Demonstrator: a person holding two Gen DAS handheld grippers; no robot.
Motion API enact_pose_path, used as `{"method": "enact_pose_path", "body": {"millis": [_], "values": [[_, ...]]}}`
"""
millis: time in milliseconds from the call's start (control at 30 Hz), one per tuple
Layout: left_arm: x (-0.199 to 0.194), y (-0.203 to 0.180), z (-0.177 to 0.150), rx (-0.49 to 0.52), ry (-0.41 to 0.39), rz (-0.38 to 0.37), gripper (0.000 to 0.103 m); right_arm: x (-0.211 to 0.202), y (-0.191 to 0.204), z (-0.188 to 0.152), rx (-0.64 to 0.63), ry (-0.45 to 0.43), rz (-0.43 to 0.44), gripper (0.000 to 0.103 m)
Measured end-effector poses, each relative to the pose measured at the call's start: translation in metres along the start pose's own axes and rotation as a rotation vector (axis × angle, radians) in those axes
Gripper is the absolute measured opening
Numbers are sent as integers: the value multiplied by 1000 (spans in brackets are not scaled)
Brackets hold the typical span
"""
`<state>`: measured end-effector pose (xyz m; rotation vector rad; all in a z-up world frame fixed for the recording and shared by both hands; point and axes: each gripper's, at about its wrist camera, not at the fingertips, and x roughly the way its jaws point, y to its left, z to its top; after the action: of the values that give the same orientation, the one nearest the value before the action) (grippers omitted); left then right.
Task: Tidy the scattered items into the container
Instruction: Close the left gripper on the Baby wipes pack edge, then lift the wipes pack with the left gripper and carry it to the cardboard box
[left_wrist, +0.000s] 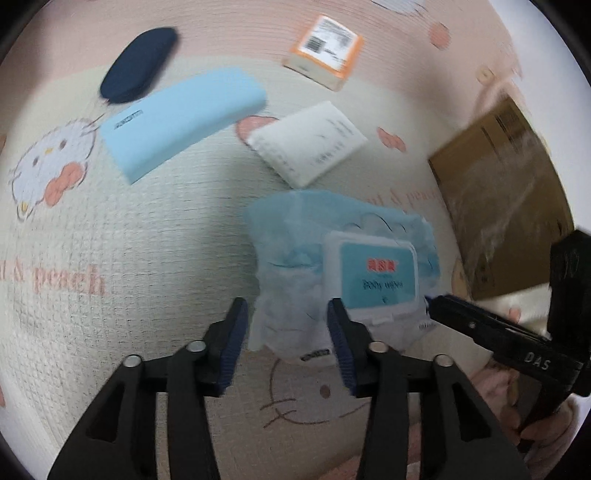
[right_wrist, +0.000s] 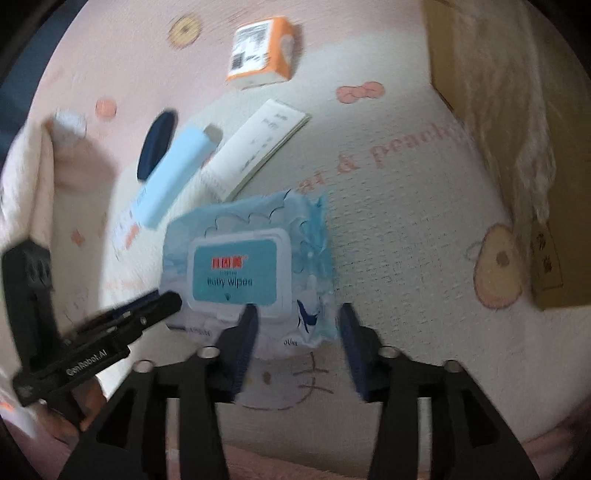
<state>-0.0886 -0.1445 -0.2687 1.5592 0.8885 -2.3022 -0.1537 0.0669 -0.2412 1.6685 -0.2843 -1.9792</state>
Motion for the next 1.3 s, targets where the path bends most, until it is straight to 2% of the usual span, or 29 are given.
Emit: {"method": "enact_pose_path", "body": {"millis": [167,333,433,567,800,833,933,1033,1133,1167,1200,1233,1267,1300], "values": [[6,3,8,-42,20,-44,55,8,-7,7,67,7,42,54],[13,-9,15,-25,32,-63,55,24,-8,9,81,24,75,54],[16,-20,15,17,40,-13,55,28,-6,10,76,31,91,54],[18,-25,14,43,38,1,55,29,-3,15,42,11,80,54],[22,-24,18,7,43,4,54,44,-20,20,132,24,188,56],[22,-25,20,7,47,12,54,43,-21,19,140,17,192,54],[18,-34,22,37,35,50,43,35,-12,15,89,1,154,51],[9,-43,25,56,10,59,43,25,1,11,30,-12,106,50],[-9,-54,29,45,-27,21,42,7,6,9,11,-55,100,48],[-17,-59,30,48,-39,-32,22,-3,8,10,15,-81,140,41],[-24,-69,33,30,-2,-214,7,-11,10,11,23,-99,193,38],[-29,-77,35,-6,16,-283,0,-25,12,14,40,-139,270,20],[-40,-89,38,-17,-26,-268,0,-41,15,18,42,-173,308,13],[-50,-103,42,22,-62,-245,0,-57,18,24,34,-222,250,13]]}}
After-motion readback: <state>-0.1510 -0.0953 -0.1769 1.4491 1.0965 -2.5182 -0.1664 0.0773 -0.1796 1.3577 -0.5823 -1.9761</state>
